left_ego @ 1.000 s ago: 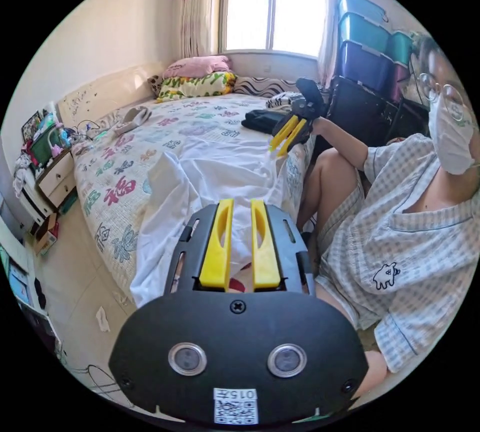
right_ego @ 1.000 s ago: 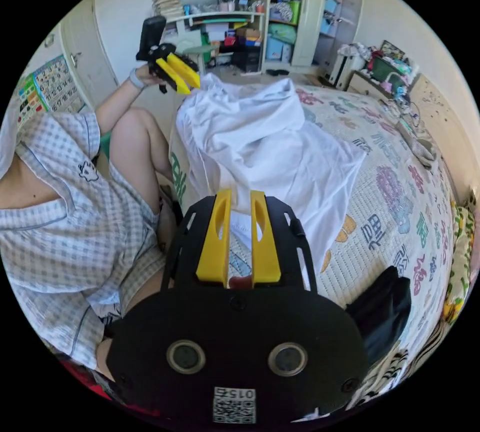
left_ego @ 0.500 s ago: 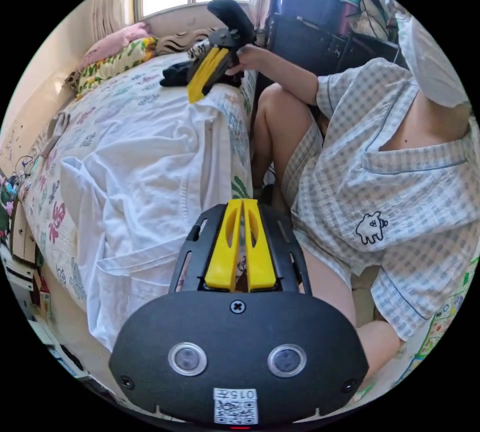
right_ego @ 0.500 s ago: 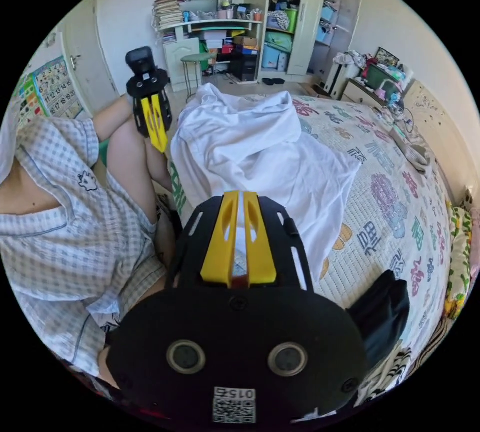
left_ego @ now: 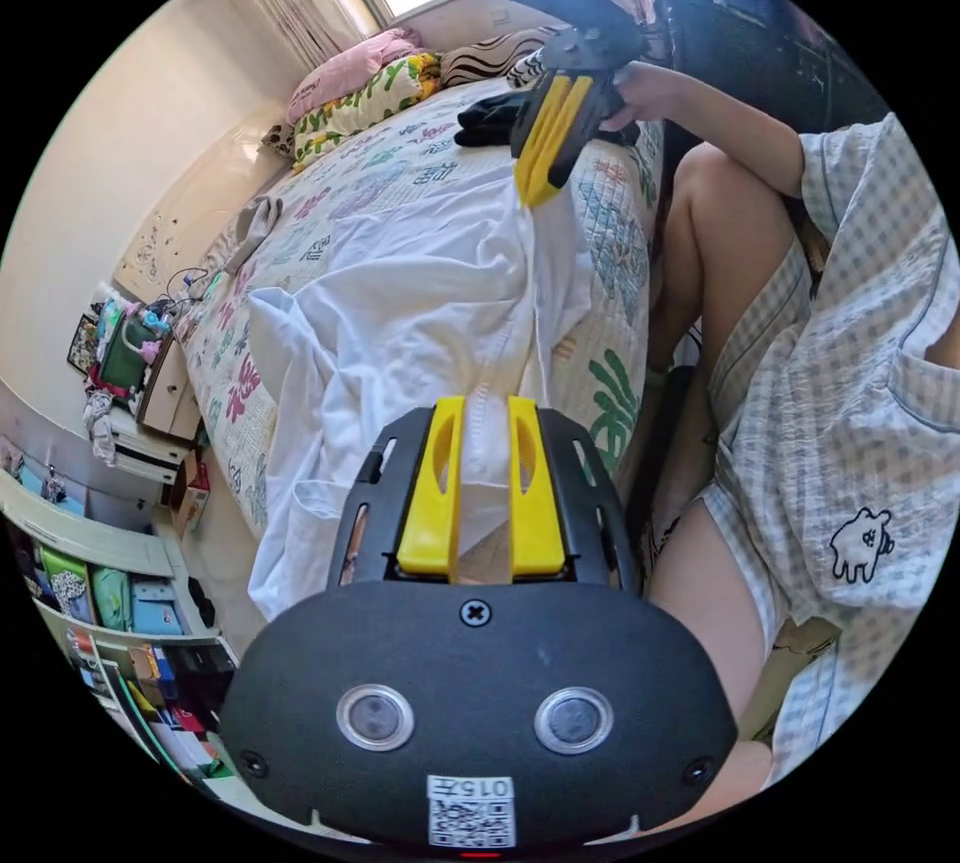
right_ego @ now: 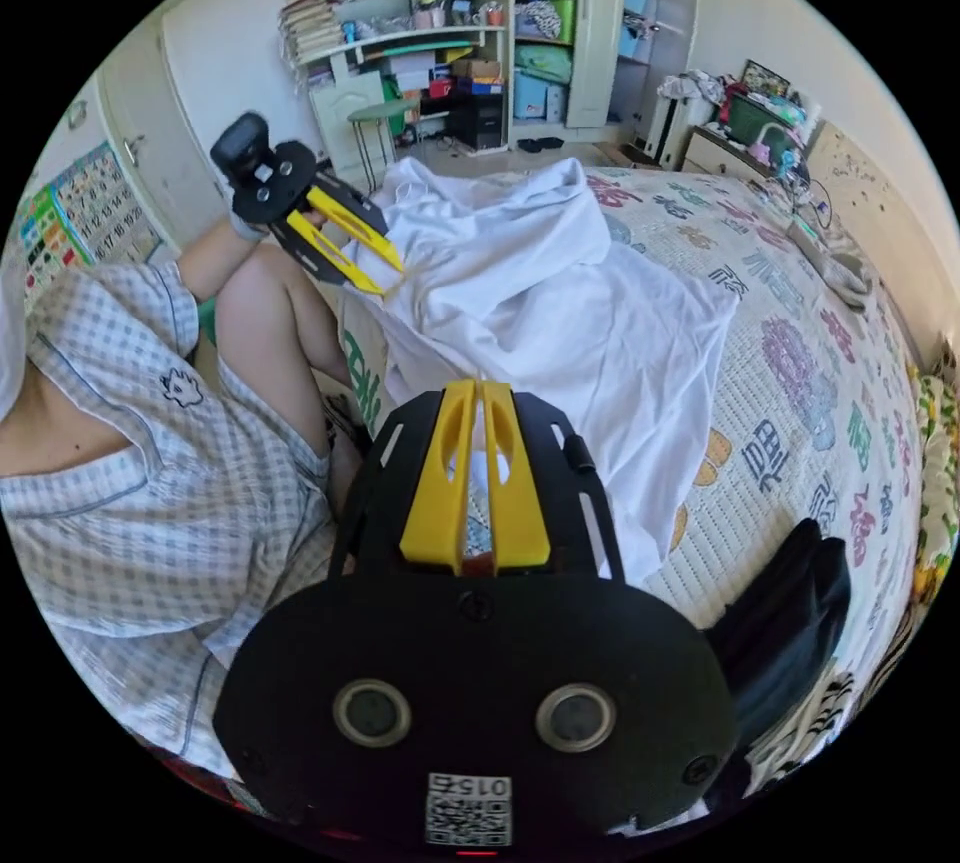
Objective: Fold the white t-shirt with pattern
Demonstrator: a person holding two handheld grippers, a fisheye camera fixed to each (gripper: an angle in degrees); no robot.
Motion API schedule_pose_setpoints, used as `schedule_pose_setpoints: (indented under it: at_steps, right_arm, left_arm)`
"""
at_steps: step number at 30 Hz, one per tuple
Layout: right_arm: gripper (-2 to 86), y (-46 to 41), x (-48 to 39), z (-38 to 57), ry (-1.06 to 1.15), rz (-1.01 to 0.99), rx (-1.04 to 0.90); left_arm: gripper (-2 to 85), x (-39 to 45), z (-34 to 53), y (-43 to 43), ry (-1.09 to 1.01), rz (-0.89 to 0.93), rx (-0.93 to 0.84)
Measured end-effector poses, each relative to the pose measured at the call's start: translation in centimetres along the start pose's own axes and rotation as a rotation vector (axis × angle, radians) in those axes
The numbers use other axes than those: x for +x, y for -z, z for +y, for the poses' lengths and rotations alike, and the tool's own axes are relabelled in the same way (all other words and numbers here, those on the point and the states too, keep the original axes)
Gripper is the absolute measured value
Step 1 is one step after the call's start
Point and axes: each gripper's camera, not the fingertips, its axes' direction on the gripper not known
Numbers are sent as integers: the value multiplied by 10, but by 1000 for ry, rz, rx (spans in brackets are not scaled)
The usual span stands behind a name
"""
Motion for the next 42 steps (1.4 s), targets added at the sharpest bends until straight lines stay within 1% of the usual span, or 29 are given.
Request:
schedule_pose_setpoints:
  at_steps: [6,9,11,13,15,17,19,22,25,29,32,33,35,38,40,41,42]
  right_arm:
    - [-10,8,-9,2,-25,74,73]
    - [-10,12,-14,0,-37,99,113]
    - [-10,15,-14,-1,-61,112,154]
    - [-9,18,-16,-1,-75,142,183]
    - [-7,18,-18,-3,-72,132,198]
    - [-3,16,-19,-5,-64,106,190]
    - [9,10,-21,-7,-46,98,145]
    - [60,1,-27,-10,-11,60,76]
    - [93,-3,-41,-13,55,-9,38]
    - [113,-11,-68,-20,154,63,-67]
    - [83,-17,-79,-23,172,191,-129]
    - [69,-18,-83,-23,191,230,-152]
    - [39,-15,-86,-23,194,268,-158]
    - [19,2,-82,-28,133,259,-115]
    - [12,23,-76,-29,68,272,-23]
    - [8,44,-69,-30,7,274,62]
    - [4,69,-60,-30,-64,257,171]
  left_arm:
    - [67,19,7,8,-42,-61,-74]
    - [62,30,7,7,-48,-150,-112]
    - [51,32,8,8,-45,-140,-109]
    - [36,34,10,14,-27,-194,-66]
    - [23,30,17,28,66,-339,45]
    - [19,23,24,38,146,-372,134]
    - [17,15,27,39,203,-359,148]
    - [20,11,33,32,241,-404,128]
    - [30,7,41,27,273,-376,126]
    - [59,5,60,28,305,-314,110]
    - [63,5,79,38,309,-236,152]
    - [63,5,85,37,306,-188,136]
    - [59,6,91,29,287,-160,80]
    - [35,11,96,16,252,-169,42]
    - [23,10,98,15,261,-188,36]
    - [18,9,98,20,276,-220,57]
    - [15,7,100,32,317,-266,115]
